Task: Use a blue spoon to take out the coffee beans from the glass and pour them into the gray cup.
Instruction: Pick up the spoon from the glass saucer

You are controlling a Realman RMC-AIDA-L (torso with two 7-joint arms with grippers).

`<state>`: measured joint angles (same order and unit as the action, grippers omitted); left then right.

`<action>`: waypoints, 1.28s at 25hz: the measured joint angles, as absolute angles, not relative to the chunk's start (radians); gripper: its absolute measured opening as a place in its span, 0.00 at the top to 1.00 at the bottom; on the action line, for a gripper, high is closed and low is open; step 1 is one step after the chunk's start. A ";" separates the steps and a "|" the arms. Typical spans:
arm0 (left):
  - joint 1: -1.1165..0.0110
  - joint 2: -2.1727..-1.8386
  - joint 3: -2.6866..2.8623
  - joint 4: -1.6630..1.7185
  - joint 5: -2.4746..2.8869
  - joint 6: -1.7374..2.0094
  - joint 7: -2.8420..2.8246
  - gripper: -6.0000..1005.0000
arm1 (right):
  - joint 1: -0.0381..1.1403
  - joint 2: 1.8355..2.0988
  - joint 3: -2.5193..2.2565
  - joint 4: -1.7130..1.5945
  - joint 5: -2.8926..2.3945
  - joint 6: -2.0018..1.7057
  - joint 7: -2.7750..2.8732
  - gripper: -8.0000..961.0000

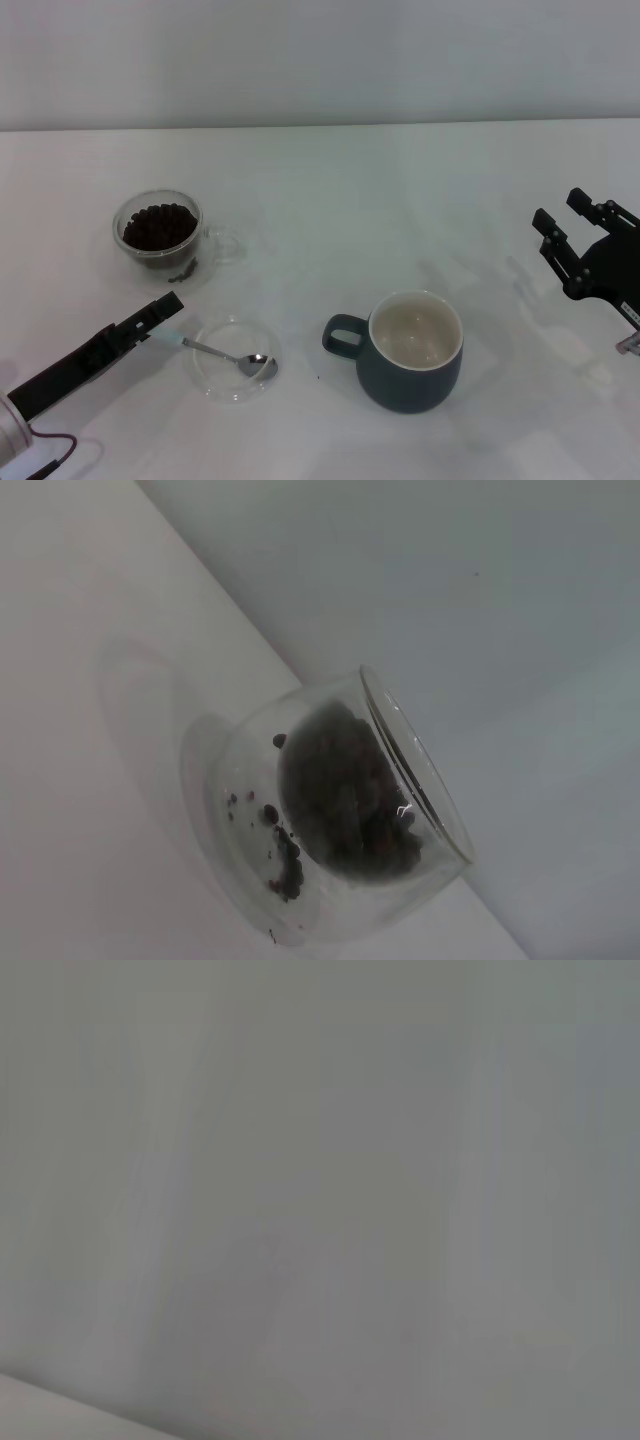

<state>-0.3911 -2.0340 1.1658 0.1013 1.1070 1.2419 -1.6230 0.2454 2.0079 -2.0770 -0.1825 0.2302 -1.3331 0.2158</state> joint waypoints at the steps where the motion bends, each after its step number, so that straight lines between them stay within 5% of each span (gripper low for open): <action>1: -0.391 -2.034 1.166 0.101 1.107 1.242 -1.623 0.19 | 0.245 2.008 -2.077 -0.183 0.230 -1.333 0.216 0.52; 13: -0.389 -2.032 1.160 0.101 1.102 1.242 -1.626 0.19 | 0.244 2.008 -2.077 -0.182 0.231 -1.342 0.221 0.52; 19: -0.388 -2.028 1.158 0.100 1.100 1.240 -1.627 0.38 | 0.244 2.008 -2.077 -0.183 0.235 -1.362 0.222 0.52; 21: -0.390 -2.027 1.159 0.096 1.100 1.240 -1.628 0.62 | 0.244 2.008 -2.077 -0.183 0.238 -1.375 0.222 0.52; 32: -0.391 -2.025 1.162 0.093 1.101 1.217 -1.642 0.70 | 0.244 2.008 -2.077 -0.183 0.239 -1.384 0.222 0.52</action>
<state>-0.3912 -2.0248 1.1619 0.0934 1.1011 1.2166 -1.6419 0.2439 2.0079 -2.0770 -0.1825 0.2394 -1.3841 0.2224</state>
